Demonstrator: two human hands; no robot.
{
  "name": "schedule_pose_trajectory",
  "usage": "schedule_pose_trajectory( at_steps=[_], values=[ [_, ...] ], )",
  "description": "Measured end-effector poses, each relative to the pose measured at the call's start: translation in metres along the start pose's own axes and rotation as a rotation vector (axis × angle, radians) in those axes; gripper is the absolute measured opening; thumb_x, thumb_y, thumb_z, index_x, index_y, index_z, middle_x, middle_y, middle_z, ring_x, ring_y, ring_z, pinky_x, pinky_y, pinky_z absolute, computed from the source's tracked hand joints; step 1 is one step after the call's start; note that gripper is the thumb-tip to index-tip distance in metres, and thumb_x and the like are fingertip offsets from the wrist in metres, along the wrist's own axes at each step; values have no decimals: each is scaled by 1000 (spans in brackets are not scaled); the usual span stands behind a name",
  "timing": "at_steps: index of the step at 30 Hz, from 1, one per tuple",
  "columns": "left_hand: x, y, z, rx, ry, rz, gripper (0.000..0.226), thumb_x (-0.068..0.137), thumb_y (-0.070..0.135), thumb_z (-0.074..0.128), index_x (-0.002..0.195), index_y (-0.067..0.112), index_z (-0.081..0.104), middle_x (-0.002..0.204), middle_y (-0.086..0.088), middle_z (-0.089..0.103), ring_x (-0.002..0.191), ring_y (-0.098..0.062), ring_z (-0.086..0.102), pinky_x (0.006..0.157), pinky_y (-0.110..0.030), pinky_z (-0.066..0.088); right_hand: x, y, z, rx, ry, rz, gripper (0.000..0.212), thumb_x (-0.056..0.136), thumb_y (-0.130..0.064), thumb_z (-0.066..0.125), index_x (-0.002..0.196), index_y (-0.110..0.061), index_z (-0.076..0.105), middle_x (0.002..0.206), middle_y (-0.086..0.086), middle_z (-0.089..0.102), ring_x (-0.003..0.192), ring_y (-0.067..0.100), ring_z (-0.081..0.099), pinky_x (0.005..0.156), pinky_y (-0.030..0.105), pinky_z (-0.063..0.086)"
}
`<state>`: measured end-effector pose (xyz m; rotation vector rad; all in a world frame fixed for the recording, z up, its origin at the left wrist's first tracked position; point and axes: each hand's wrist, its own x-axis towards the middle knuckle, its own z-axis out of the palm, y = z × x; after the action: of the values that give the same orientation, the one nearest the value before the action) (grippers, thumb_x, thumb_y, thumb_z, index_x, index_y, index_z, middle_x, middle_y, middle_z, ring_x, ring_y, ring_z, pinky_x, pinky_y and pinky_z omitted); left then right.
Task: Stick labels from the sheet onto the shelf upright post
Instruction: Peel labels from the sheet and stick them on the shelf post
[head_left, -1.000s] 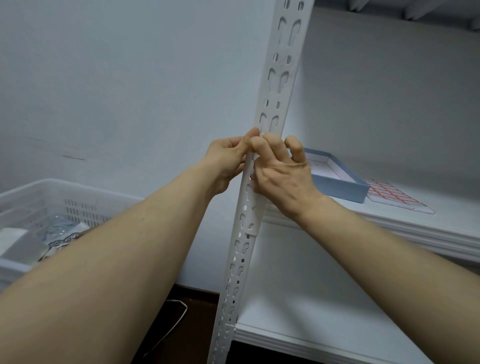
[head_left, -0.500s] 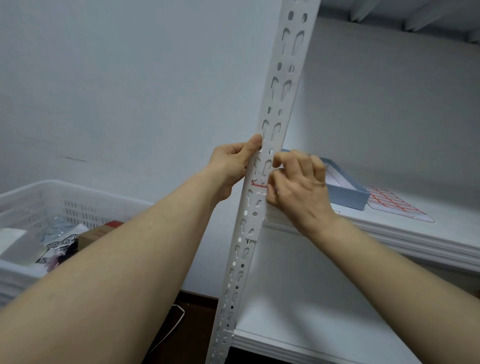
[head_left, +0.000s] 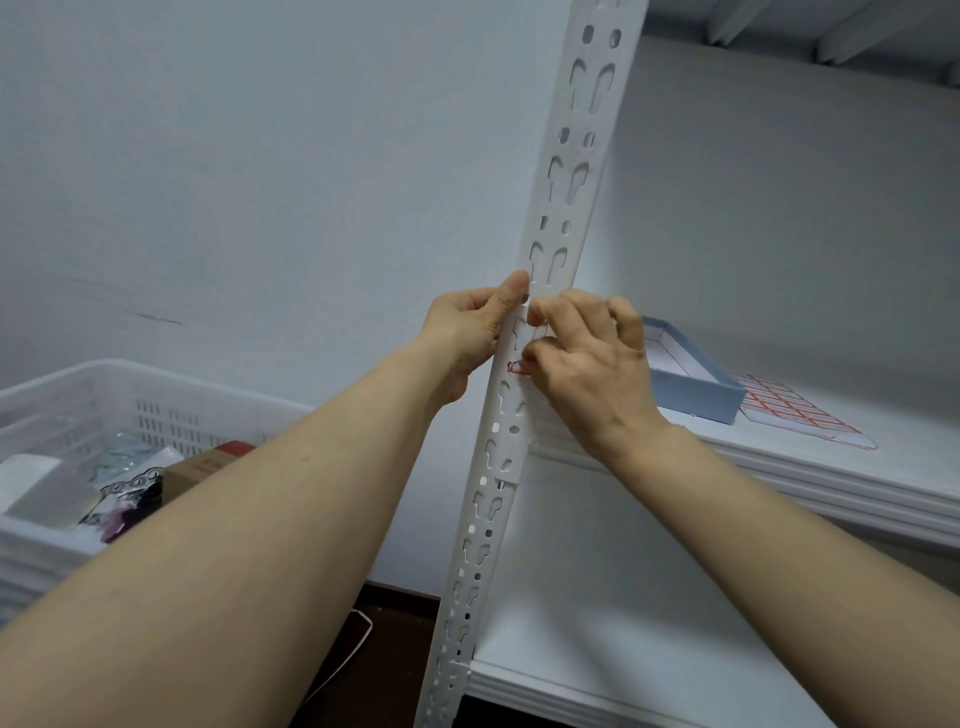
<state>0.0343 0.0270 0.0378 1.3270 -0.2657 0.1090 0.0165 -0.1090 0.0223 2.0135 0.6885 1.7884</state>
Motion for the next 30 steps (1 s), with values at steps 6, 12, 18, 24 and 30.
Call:
schedule_pose_trajectory(
  at_steps=[6, 12, 18, 24, 30],
  values=[
    [-2, 0, 0, -5, -3, 15, 31, 85, 42, 65, 76, 12, 69, 65, 3, 66, 60, -8, 61, 85, -26, 54, 4, -7, 6, -43, -13, 1, 15, 55, -10, 73, 55, -12, 57, 97, 0, 66, 100, 19, 43, 85, 32, 28],
    [-5, -1, 6, 14, 92, 32, 30, 85, 45, 65, 79, 16, 70, 72, 0, 68, 75, -18, 60, 92, -34, 51, -2, 9, -22, 364, -189, 397, 17, 83, -22, 48, 73, -9, 56, 92, 8, 58, 84, 25, 51, 70, 32, 34],
    [-24, -7, 46, 599, 447, 921, 42, 83, -1, 53, 125, 5, 55, 111, -12, 53, 93, -10, 45, 86, -14, 35, 18, 66, -45, 1396, -280, 1565, 30, 89, -8, 38, 64, -10, 56, 66, 3, 51, 60, 16, 44, 50, 25, 35],
    [-13, 0, 98, 463, -10, 782, 37, 80, 14, 74, 116, 9, 67, 89, 2, 60, 75, -4, 57, 75, -11, 47, 11, 101, -55, 1803, -390, 1840, 30, 88, -10, 40, 64, -8, 58, 61, 4, 50, 47, 14, 51, 54, 22, 39],
    [2, 7, 123, 434, -52, 752, 25, 80, 10, 73, 104, 5, 72, 90, -7, 68, 83, -21, 67, 82, -32, 56, 6, 118, -58, 1885, -410, 1936, 28, 89, -11, 40, 68, -8, 58, 55, 3, 56, 60, 14, 49, 55, 21, 36]
  ],
)
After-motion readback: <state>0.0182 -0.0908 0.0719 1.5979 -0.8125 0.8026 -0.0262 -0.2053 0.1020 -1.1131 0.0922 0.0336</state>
